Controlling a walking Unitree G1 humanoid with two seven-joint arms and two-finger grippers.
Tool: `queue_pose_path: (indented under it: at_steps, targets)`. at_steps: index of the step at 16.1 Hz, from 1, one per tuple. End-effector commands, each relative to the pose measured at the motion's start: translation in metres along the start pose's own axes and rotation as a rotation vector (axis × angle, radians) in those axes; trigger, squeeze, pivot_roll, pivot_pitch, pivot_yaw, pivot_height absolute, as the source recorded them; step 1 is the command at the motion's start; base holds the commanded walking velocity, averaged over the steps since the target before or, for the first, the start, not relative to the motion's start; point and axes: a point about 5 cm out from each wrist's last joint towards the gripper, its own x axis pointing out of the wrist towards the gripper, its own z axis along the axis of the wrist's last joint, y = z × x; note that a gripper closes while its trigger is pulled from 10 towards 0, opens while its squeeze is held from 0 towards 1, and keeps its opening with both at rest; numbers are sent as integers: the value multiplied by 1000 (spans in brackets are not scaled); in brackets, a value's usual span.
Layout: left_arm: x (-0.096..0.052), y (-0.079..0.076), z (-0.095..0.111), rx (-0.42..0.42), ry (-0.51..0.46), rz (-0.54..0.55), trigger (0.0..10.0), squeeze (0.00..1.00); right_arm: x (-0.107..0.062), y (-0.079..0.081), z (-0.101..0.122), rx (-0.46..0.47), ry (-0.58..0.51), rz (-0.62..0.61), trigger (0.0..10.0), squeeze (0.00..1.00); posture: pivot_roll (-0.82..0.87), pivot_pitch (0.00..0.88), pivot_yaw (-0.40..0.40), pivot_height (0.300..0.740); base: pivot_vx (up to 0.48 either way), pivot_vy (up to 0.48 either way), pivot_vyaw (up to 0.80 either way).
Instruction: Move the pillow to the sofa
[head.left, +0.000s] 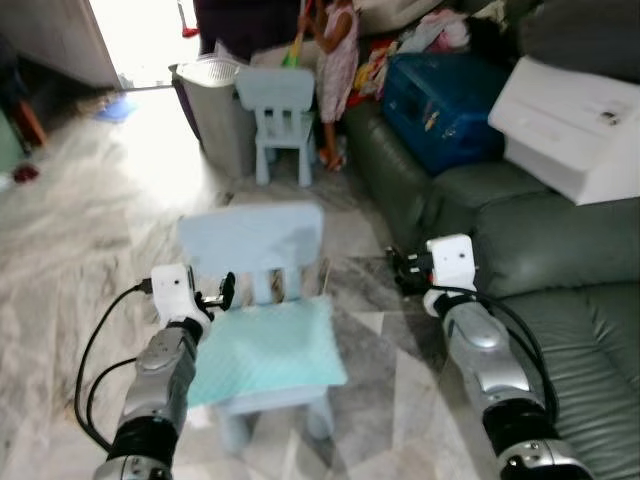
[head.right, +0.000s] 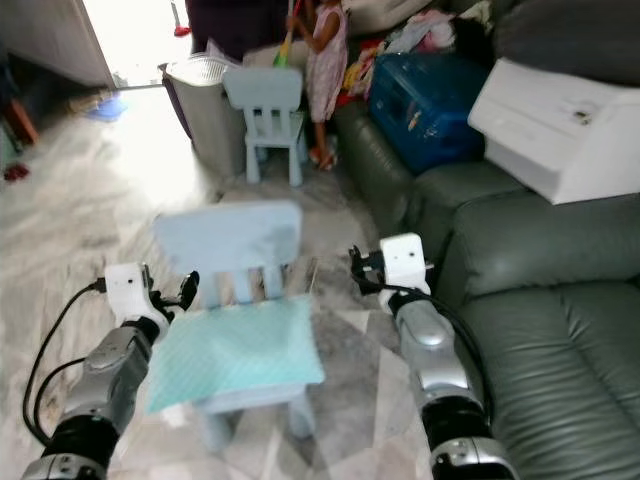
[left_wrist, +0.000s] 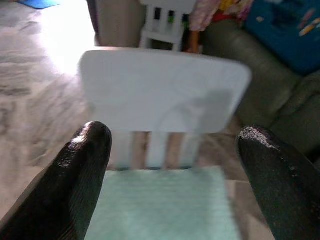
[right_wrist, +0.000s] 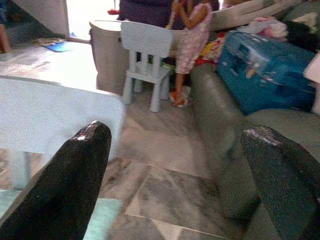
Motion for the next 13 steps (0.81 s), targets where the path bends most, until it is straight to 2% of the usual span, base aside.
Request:
queue_pose_path:
  at_steps: [1,2,13]
  targets:
    - [1,1,3,10,-6,5,10000,0,1,1,2,-7,-7,9,10000,0,-125,0,45,740,0,446,0]
    - [1,1,3,12,-7,12,10000,0,1,1,2,-7,-8,9,10000,0,-125,0,46,740,0,345,0]
    - [1,1,11,31,-61,21,10000,0,0,3,3,-9,-14,15,10000,0,-124,0,49,740,0,0,0]
